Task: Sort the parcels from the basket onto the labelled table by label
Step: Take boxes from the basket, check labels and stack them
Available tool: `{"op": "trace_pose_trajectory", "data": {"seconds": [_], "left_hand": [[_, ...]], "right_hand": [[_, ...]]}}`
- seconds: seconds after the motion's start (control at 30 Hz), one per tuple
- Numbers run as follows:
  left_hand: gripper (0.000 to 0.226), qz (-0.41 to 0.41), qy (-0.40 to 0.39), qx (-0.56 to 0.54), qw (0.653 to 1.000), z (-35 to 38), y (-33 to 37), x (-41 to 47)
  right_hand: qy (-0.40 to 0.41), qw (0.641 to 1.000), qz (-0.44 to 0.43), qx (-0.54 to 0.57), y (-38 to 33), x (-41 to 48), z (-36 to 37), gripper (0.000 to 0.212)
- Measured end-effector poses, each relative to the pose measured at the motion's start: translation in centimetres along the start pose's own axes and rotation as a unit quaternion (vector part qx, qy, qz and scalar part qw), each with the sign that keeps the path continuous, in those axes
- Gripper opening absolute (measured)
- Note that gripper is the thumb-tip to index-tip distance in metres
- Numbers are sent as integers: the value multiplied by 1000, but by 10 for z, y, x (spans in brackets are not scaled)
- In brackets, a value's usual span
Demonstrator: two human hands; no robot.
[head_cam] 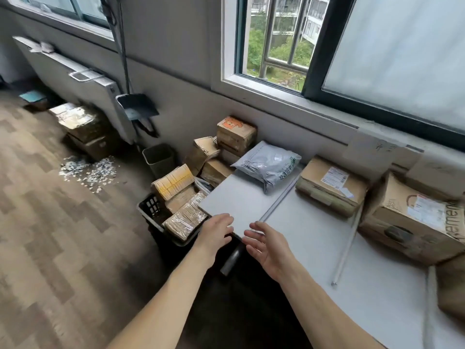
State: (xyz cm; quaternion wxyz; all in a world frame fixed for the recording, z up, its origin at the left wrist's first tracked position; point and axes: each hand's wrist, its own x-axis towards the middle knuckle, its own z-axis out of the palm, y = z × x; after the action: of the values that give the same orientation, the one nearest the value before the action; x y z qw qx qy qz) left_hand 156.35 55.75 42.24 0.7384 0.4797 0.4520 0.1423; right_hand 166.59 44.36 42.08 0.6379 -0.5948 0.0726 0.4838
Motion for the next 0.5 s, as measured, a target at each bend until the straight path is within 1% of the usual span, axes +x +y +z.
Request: {"op": "trace_pose_trajectory", "data": {"seconds": [0.13, 0.27, 0.33, 0.4, 0.43, 0.5], "left_hand": [[30, -6, 21, -11, 1000, -36, 9, 24], [31, -13, 50, -13, 999, -67, 22, 56], [26, -14, 69, -14, 997, -80, 34, 76], [17, -25, 89, -14, 996, -94, 48, 96], [16, -29, 98, -7, 995, -100, 55, 105], [25, -36, 113, 19, 993, -114, 68, 124]], "right_hand": [[-9, 1000, 23, -5, 4, 27, 41, 26], [-17, 998, 56, 28, 1, 71, 80, 26], [-26, 996, 73, 49, -2, 96, 103, 27], [-37, 993, 95, 63, -7, 121, 128, 29], [-43, 991, 106, 69, -9, 132, 139, 29], [-57, 988, 121, 71, -15, 154, 161, 29]]}}
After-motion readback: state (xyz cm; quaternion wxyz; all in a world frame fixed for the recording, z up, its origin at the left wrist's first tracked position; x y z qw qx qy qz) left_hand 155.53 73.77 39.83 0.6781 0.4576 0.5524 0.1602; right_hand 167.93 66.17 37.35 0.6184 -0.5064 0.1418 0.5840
